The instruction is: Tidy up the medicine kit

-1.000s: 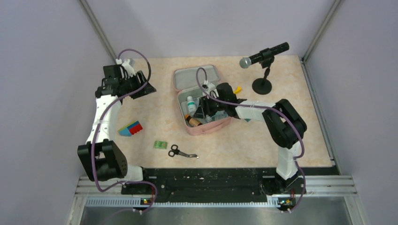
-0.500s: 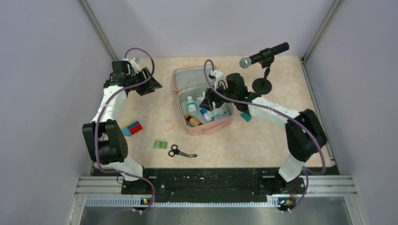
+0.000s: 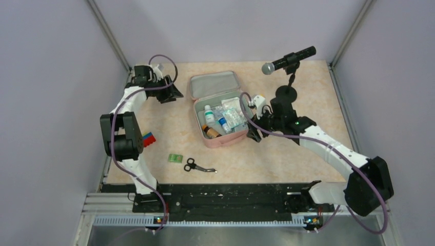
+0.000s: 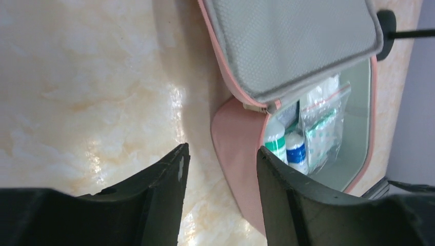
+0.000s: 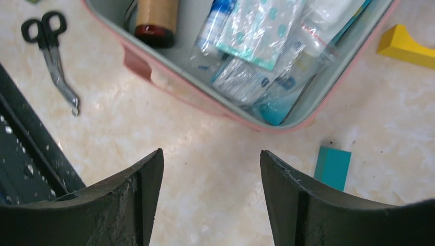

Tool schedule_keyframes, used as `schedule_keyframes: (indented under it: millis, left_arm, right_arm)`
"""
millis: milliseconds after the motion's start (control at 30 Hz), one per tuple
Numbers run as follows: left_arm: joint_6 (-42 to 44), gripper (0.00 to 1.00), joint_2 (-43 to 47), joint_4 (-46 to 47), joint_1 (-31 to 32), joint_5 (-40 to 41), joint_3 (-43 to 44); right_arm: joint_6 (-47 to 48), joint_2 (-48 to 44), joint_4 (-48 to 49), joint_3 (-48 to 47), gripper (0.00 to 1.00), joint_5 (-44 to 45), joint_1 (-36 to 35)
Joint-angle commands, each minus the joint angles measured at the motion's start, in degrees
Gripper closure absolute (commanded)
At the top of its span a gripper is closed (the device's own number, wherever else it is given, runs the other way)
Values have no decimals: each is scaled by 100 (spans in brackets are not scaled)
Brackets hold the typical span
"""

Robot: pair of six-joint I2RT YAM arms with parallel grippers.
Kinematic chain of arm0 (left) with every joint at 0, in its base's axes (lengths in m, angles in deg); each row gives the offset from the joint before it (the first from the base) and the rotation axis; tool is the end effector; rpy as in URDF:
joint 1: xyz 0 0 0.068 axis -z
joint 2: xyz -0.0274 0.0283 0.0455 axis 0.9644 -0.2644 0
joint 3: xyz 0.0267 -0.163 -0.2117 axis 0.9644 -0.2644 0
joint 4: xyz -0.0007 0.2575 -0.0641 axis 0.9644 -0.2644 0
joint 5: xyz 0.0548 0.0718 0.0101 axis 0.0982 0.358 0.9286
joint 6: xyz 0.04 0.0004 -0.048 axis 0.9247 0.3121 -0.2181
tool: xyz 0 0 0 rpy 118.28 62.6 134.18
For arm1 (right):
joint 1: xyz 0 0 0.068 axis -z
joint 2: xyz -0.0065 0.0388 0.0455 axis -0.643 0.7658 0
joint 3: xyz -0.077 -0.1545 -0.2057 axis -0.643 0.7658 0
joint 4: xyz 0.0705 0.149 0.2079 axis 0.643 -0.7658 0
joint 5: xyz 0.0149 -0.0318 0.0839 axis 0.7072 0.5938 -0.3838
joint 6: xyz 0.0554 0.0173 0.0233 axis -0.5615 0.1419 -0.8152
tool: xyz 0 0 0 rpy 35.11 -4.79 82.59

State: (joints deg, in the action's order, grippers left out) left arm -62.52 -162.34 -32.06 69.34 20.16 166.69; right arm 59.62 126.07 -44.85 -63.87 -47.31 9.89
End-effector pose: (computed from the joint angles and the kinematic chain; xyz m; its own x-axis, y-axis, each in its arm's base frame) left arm 0.4255 0.0131 0.2293 -0.8083 -0.3614 -0.4648 0.0064 0.7840 -0.6207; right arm 0.2450 0.1603 0.2512 -0.4249 -0.4329 -0.7950 -0.7778 0.6239 0.0760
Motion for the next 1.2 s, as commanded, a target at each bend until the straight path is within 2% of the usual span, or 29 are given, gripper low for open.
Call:
schedule_keyframes:
  millis: [0,100,300,367,433,533,633,733,800,867,967,1167]
  left_arm:
    - [1835,45,1070,-488,-22,-697,-310]
    - [2799,46,2074,-532,-21,-676,-1206]
    - [2466,46,3045,-715,-21,-600,-2240]
    - [2521,45,3157,-749,-22,-537,-2462]
    - [2766,45,3109,-1008,-22,-392,-2488]
    - [3040,44,3186,-1157,-81,-137,-2527]
    - [3227,43,3423,-1604,-168,-740,-2461]
    - [3007,43,3463,-2372,-169,-1476,-2356]
    - [2505,43,3428,-2427,-166,-1536,-2497]
    - [1929,43,3582,-1899,-186,-1200,-2835]
    - [1421,42,4005,-1423,-328,-577,-2999]
    - [1160,41,4456,-1181,-616,-524,-3266]
  right_arm:
    - [727,-765,-435,327,34,-486,-12]
    - [1091,-907,-421,497,40,-851,-10]
    - [1970,-447,-365,465,56,-1238,-309]
    - [2069,-387,-39,593,58,-1255,-570]
    - [1744,-403,623,787,58,-1252,-795]
    - [1527,-352,1045,989,61,-1179,-1195]
    - [1548,-287,1635,1265,62,-1132,-1605]
    - [1562,105,1720,1028,62,-921,-2053]
    - [2169,431,1401,810,62,-910,-2340]
    - [2569,752,1179,647,63,-918,-2545]
    - [2580,1137,1204,513,62,-822,-2863]
    - [2672,1465,1493,489,59,-395,-3200]
